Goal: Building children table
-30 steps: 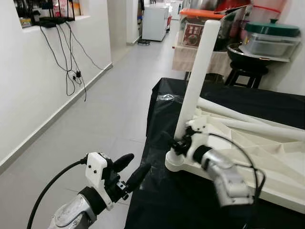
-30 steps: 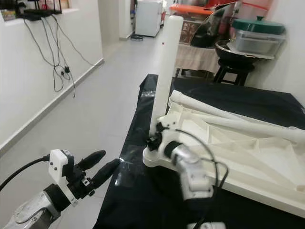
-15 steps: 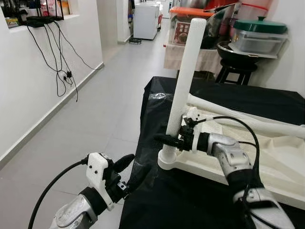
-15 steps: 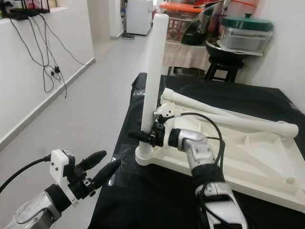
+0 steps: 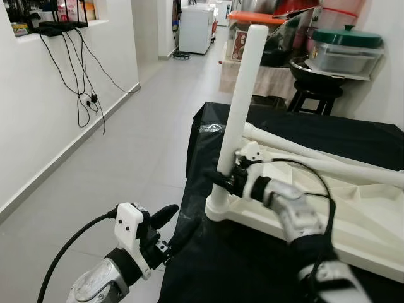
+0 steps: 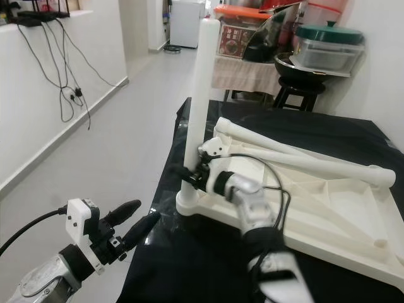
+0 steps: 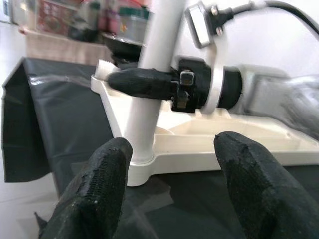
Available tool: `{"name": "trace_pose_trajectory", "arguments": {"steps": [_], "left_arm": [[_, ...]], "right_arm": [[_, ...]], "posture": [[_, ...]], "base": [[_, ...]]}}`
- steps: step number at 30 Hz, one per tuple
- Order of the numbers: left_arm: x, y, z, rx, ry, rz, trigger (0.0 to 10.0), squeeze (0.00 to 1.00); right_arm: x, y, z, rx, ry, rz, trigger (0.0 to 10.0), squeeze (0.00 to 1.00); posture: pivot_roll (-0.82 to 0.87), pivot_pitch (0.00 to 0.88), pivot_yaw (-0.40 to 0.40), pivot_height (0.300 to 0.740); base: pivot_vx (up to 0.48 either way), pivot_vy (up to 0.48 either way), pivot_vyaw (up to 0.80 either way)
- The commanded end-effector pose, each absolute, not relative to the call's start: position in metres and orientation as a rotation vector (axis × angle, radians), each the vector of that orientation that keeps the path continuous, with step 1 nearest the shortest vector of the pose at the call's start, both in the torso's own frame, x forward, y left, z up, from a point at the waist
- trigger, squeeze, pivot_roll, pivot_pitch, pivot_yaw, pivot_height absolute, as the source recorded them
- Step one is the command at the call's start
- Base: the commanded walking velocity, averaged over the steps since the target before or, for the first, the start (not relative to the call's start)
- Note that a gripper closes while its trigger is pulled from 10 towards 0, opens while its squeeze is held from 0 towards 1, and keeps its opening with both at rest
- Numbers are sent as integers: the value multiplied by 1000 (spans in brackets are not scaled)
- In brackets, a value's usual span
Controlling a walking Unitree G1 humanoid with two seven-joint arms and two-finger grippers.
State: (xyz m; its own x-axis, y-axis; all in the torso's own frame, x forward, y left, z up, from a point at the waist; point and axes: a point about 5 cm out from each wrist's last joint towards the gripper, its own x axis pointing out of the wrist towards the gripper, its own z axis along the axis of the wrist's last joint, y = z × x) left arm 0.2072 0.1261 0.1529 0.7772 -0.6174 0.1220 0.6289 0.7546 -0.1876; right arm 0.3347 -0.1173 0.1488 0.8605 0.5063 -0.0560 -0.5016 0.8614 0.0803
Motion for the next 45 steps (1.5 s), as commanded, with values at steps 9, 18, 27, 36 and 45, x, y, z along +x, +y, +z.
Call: {"name": "trace_pose_trajectory", "arguments": {"steps": [9,18,27,36,45], "left_arm": [[211,129,152,-221,-37,-706,10000,0],[212,131,152,-216,-41,-685,10000,0],[212,137,150,-231,-8,-707,10000,0],[212,139,148,-243,22,-723,10000,0],[209,137,147,-295,81,-793,10000,0]], "right_arm": [[292,-130,127,81,180,242,0,0],[286,-148,127,35,202,203,0,0],[237,-200,137,-59,283,-119,10000,1000],[225,-218,141,-72,288,-221,10000,1000],[228,-216,144,-38,286,-212,10000,0]], "posture": [[110,0,-76,740],[100,0,-67,740],[41,0,-40,740],[25,0,-31,740],[21,0,-29,740]], "base": [[0,0,0],[0,0,0],[0,0,0],[0,0,0],[0,0,0]]}}
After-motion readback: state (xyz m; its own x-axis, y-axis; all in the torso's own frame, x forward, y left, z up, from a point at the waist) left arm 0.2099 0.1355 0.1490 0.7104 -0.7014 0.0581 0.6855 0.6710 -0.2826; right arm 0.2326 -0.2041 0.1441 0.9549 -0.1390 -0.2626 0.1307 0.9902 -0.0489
